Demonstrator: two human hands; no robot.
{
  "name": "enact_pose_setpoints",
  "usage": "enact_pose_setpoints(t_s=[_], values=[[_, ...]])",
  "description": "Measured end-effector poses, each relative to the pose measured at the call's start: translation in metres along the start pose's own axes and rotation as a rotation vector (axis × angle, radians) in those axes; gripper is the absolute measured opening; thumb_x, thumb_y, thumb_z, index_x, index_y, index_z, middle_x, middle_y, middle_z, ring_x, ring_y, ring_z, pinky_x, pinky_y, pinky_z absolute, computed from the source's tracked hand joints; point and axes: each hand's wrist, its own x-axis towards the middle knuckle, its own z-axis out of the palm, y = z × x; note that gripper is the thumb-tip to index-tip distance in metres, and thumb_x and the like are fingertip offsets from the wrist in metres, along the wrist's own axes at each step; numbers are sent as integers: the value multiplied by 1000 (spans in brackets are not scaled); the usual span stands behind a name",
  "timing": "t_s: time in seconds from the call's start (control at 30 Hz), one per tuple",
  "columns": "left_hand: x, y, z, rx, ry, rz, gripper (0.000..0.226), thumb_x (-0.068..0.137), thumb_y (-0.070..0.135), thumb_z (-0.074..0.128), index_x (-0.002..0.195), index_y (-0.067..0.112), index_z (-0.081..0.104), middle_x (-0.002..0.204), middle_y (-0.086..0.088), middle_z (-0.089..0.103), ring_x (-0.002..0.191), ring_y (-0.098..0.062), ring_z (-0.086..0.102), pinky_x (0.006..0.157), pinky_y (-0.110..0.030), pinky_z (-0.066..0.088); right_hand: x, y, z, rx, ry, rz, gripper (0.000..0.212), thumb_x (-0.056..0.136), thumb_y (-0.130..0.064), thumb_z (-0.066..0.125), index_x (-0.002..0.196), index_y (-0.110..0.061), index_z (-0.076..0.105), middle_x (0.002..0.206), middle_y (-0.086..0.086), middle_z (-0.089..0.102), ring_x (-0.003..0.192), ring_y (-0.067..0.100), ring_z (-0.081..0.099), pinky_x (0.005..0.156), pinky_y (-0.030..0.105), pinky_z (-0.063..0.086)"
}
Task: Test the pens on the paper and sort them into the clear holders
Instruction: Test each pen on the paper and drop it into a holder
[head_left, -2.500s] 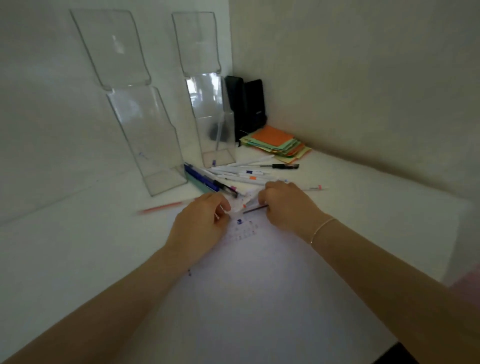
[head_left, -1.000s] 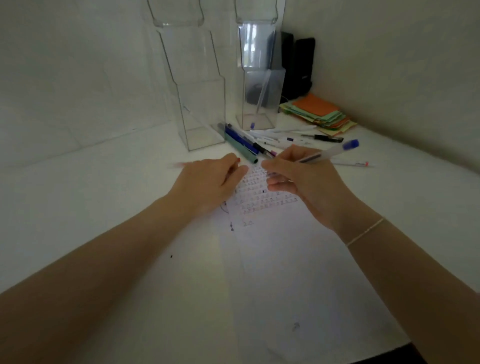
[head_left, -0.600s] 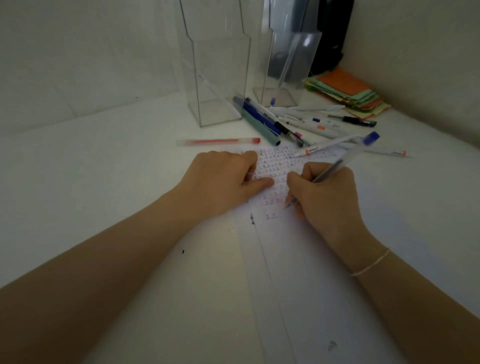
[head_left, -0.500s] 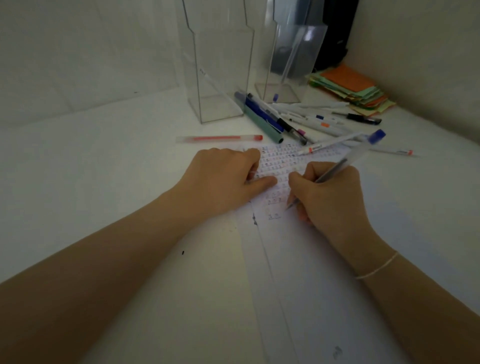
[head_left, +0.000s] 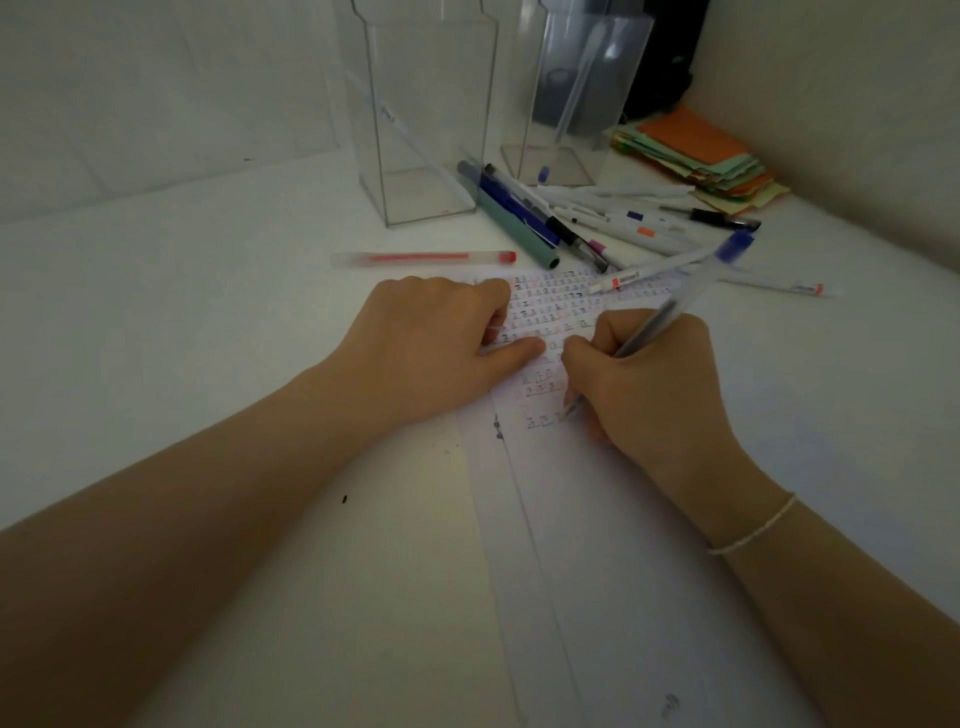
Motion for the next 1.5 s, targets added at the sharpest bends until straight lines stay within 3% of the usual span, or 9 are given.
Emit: enact_pose_setpoints(t_s=[0.13, 0.27, 0.57, 0.7, 0.8, 0.87, 1.1, 1.33, 1.5], values=[[0, 0, -1, 17, -15, -4, 39, 84, 65, 33, 75, 27, 38, 61, 11, 45, 60, -10, 47, 60, -27, 36, 0, 1, 0, 1, 28, -16, 27, 80, -1, 60, 64, 19, 53, 51, 32, 52, 30, 12, 42, 35, 14, 37], [0, 1, -2, 14, -22, -8, 39, 84, 65, 35, 74, 27, 38, 60, 12, 42, 58, -10, 45, 60, -27, 35, 0, 2, 0, 46, -9, 14, 28, 83, -2, 62, 63, 17, 55, 40, 13, 51, 24, 6, 43, 32, 14, 37], [-2, 4, -6, -47, 38, 14, 34, 85, 59, 40, 76, 26, 38, 59, 14, 38, 52, -1, 37, 52, -25, 30, 2, 5, 0, -8, 27, -52, 31, 82, -3, 61, 64, 19, 49, 56, 33, 50, 41, 15, 39, 41, 16, 35], [-5, 7, -11, -245, 32, 82, 12, 93, 32, 38, 90, 23, 45, 67, 18, 39, 58, 1, 41, 54, -12, 28, 7, 3, -11, 422, 48, 70, 26, 83, -17, 68, 66, -1, 57, 56, 8, 62, 40, 10, 50, 45, 20, 45], [-5, 8, -10, -329, -16, 138, 21, 94, 26, 31, 100, 19, 50, 79, 17, 44, 67, 0, 44, 64, -8, 34, 10, 1, -17, 796, 40, 157, 10, 79, -16, 66, 70, -11, 65, 67, 3, 69, 58, 13, 64, 59, 23, 54], [-4, 8, -8, -346, -32, 160, 26, 94, 29, 29, 102, 18, 51, 87, 13, 47, 71, -3, 42, 67, -9, 34, 11, 1, -18, 950, 38, 212, 16, 86, -12, 58, 72, -8, 65, 67, 5, 69, 61, 17, 67, 61, 27, 57], [-3, 6, -5, -342, -28, 191, 17, 96, 25, 39, 101, 19, 55, 80, 24, 39, 68, 9, 42, 68, -2, 31, 8, 3, -15, 769, 26, 125, 18, 85, -13, 61, 69, -5, 58, 61, 10, 65, 46, 20, 59, 48, 25, 51], [-4, 8, -8, -295, -18, 256, 27, 92, 34, 31, 93, 17, 52, 80, 13, 43, 68, -3, 35, 61, -17, 28, 7, 2, -13, 639, -22, 91, 27, 67, -25, 70, 75, 0, 62, 62, 10, 67, 48, 19, 62, 51, 26, 53], [-4, 8, -10, -304, -34, 254, 23, 93, 33, 30, 91, 20, 49, 79, 15, 40, 68, -3, 34, 61, -11, 30, 5, 0, -15, 755, -42, 111, 23, 69, -26, 66, 67, -3, 67, 64, 14, 68, 48, 23, 63, 51, 28, 55]])
